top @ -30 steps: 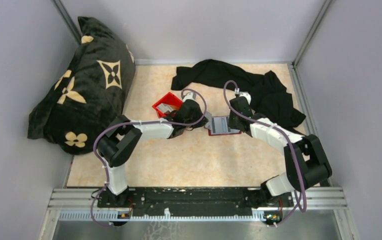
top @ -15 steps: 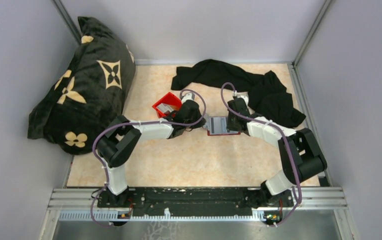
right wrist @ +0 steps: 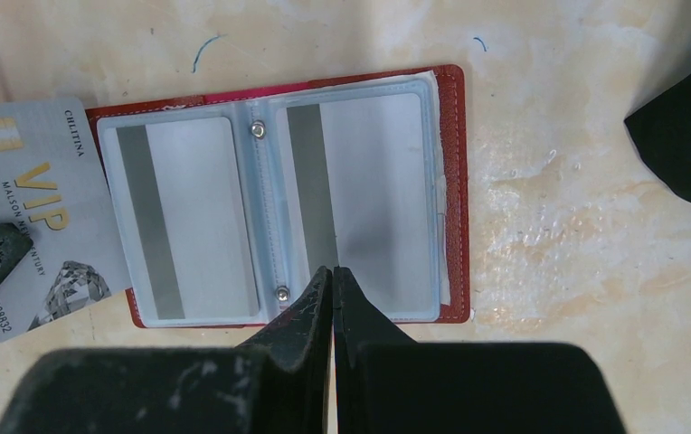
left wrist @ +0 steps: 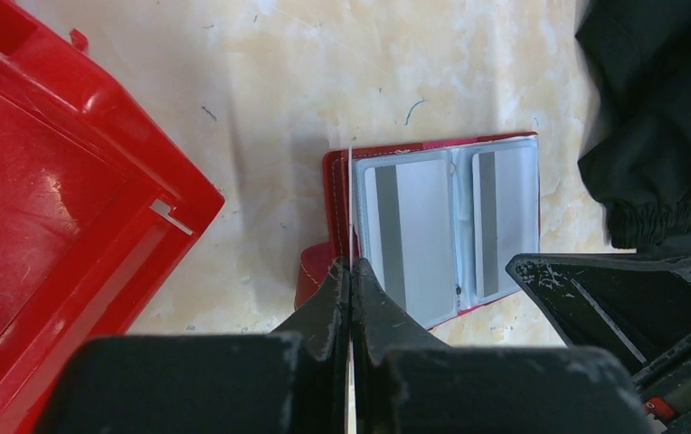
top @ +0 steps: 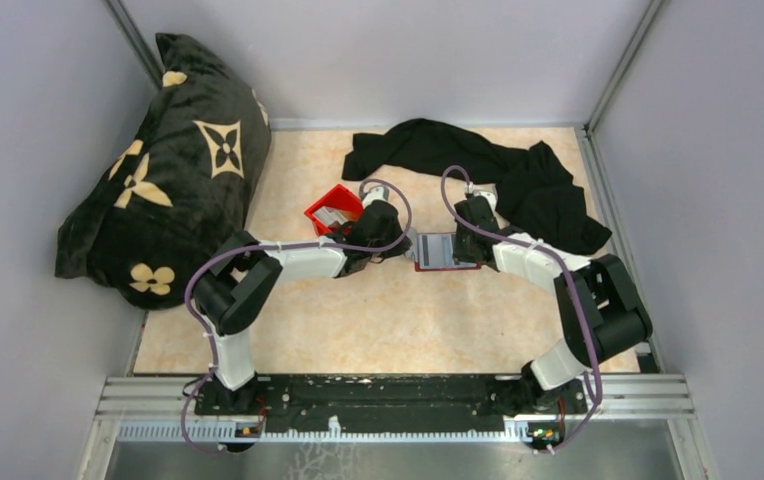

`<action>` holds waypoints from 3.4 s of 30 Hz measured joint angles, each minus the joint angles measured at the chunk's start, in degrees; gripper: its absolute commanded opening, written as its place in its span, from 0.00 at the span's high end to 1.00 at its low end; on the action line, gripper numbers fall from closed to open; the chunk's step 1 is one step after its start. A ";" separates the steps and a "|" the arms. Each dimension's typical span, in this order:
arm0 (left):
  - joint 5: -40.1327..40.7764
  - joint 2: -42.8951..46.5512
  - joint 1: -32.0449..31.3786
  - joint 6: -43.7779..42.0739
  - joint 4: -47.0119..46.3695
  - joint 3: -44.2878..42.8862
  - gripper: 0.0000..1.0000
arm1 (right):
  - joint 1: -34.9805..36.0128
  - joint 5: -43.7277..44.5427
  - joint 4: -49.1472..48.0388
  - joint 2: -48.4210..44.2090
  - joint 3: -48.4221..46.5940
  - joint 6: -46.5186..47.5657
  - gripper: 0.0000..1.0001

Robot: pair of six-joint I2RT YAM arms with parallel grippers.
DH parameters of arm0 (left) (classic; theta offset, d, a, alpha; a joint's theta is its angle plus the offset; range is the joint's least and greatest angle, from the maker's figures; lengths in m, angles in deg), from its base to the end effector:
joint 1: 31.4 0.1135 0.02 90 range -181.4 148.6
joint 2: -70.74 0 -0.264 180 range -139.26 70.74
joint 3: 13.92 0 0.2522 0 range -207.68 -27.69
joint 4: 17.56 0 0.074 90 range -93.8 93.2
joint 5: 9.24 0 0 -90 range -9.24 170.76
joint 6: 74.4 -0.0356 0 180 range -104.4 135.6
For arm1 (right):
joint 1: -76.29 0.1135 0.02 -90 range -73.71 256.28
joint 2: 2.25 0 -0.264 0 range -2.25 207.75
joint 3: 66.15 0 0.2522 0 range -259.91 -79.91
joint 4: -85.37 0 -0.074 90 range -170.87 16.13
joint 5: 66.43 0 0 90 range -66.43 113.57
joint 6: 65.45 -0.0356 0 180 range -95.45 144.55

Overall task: Put the credit cards into the card holder
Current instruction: Insert the credit card into the card holder.

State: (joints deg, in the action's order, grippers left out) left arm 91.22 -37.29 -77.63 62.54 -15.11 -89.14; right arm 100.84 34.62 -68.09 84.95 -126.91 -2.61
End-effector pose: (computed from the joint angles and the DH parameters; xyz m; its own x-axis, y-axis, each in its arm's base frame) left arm 0.2832 -0.2863 0.1650 -0.7166 -0.2906 -0.6341 0.1231 0.8421 -0.5250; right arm 0.2744 0.1178 0.1779 -0.7844 0.1342 -0.6056 0.0621 0.9884 0.1387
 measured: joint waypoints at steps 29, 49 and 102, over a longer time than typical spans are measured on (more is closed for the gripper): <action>-2.16 3.54 0.26 1.60 -0.24 0.31 1.00 | -0.74 -1.36 -2.16 2.58 0.09 0.07 1.00; -1.86 0.70 -0.02 2.16 1.29 0.28 1.00 | -0.74 -1.68 -2.16 2.58 0.09 0.09 1.00; -4.79 0.37 0.00 9.07 -1.16 1.16 1.00 | -1.11 -1.70 -2.97 2.99 0.13 0.57 1.00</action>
State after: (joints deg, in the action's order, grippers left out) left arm 86.43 -36.92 -77.63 71.61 -16.27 -87.98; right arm 99.73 32.91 -71.06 87.94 -126.78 -2.04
